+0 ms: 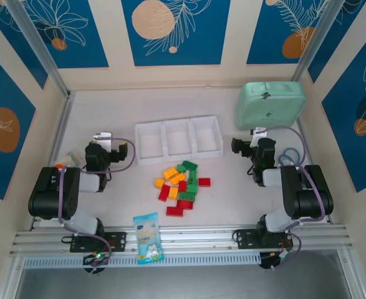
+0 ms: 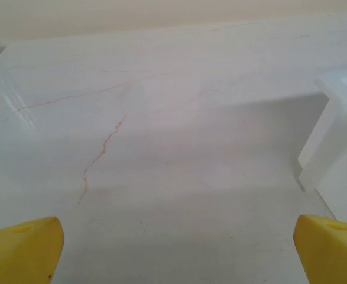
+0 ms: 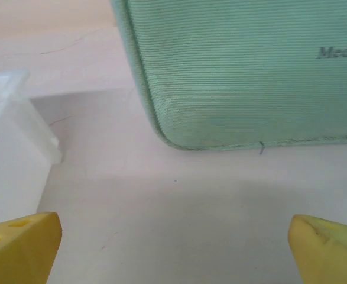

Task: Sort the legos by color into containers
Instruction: Pick up the lego from the bottom-center of the table.

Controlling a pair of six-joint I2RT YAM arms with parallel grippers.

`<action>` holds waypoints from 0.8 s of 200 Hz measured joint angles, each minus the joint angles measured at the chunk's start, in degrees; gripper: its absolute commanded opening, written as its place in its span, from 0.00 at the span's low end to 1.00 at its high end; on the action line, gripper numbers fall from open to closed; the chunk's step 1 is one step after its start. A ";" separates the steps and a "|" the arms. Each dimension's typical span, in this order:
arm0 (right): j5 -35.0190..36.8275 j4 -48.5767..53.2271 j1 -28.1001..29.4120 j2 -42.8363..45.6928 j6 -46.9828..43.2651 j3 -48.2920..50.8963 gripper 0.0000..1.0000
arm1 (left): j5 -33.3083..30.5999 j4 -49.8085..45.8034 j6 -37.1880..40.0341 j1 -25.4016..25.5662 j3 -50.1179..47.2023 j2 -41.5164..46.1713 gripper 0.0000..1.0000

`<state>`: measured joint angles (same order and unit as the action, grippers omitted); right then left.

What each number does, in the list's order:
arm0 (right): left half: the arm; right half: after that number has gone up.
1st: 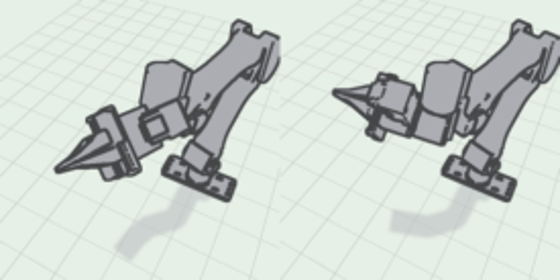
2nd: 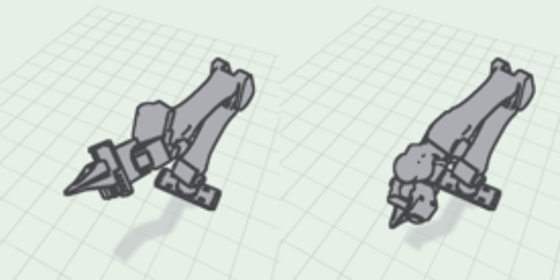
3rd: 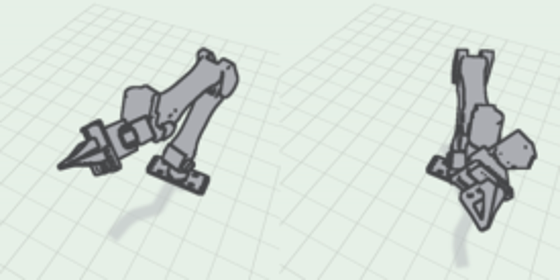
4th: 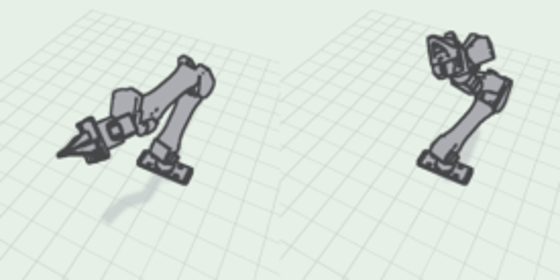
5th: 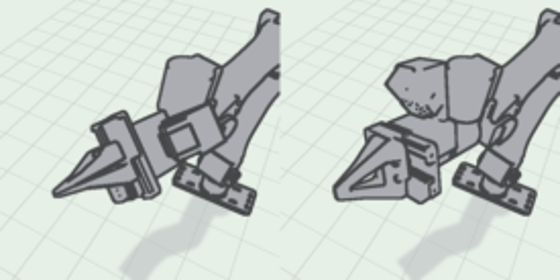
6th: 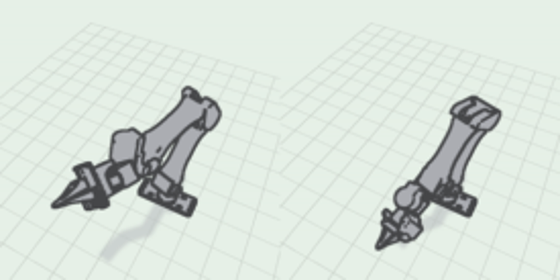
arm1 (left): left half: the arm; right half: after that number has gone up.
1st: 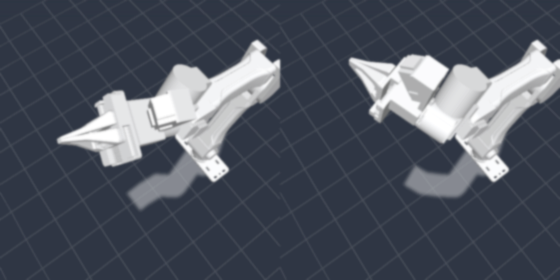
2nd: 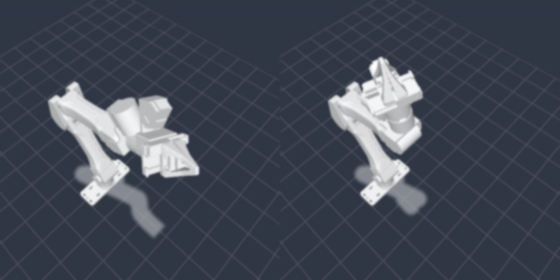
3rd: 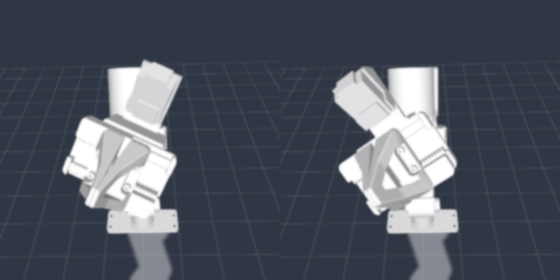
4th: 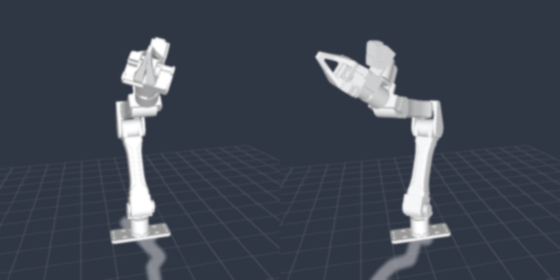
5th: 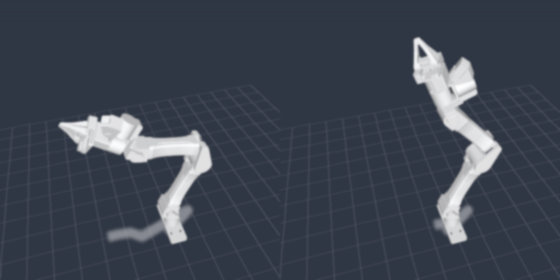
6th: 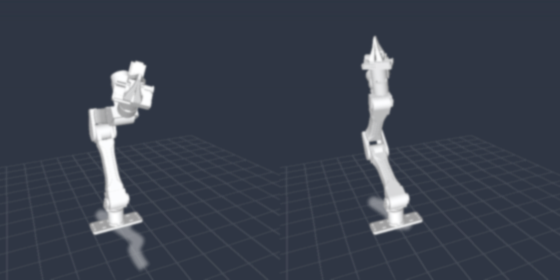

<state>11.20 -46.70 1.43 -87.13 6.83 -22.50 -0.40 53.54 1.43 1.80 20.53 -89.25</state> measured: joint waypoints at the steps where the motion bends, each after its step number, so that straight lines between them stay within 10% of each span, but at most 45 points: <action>1: -0.07 0.00 -0.02 0.00 -0.02 0.00 0.99 | 0.02 0.00 0.02 0.00 0.00 0.00 0.99; 160: -7.39 0.04 -2.62 0.00 0.00 0.00 0.99 | 0.02 0.00 0.20 0.00 0.00 -0.09 0.99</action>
<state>3.81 -46.65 -1.19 -87.13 6.83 -22.50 -0.38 53.54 1.63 1.80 20.53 -89.34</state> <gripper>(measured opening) 0.990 0.993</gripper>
